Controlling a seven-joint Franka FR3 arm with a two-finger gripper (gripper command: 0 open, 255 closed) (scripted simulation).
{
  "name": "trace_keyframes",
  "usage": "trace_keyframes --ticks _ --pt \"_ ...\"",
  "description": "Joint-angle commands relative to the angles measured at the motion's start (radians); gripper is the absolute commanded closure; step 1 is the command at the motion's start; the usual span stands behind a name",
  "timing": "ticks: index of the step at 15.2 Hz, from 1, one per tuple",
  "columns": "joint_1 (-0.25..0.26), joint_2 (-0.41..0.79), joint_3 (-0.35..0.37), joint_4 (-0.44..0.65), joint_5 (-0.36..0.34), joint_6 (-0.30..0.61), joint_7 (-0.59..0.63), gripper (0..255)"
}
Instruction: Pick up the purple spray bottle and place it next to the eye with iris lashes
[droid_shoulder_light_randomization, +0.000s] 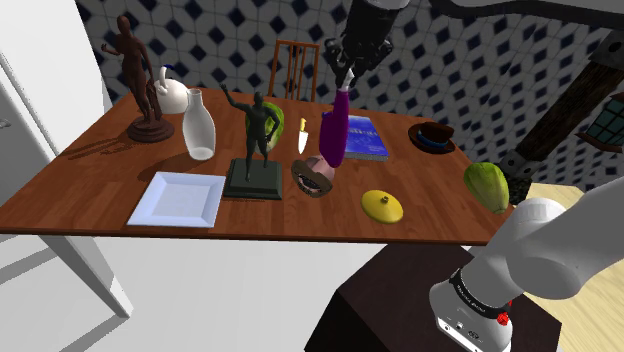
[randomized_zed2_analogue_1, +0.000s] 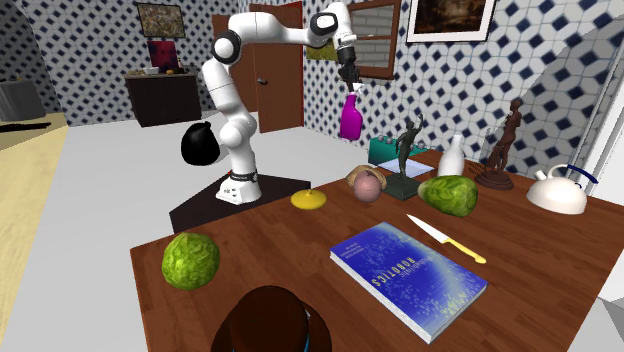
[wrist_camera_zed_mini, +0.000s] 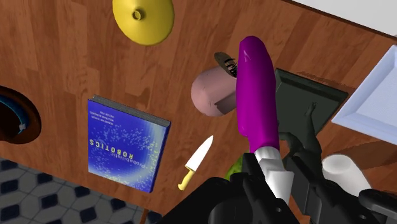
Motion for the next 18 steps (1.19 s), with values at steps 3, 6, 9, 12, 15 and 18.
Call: trace_keyframes --ticks 3,6,9,12,15,18 --pt "0.001 -0.011 -0.003 -0.066 0.000 0.054 0.011 255" --pt "0.002 -0.018 -0.003 -0.112 -0.001 0.093 0.021 255" --pt "0.003 -0.023 -0.004 -0.157 -0.002 0.131 0.031 255" --pt "0.004 -0.027 -0.003 -0.199 -0.004 0.169 0.042 255" --pt "0.004 -0.028 -0.003 -0.240 -0.007 0.207 0.053 255" --pt "0.005 -0.027 -0.001 -0.279 -0.011 0.245 0.065 255"
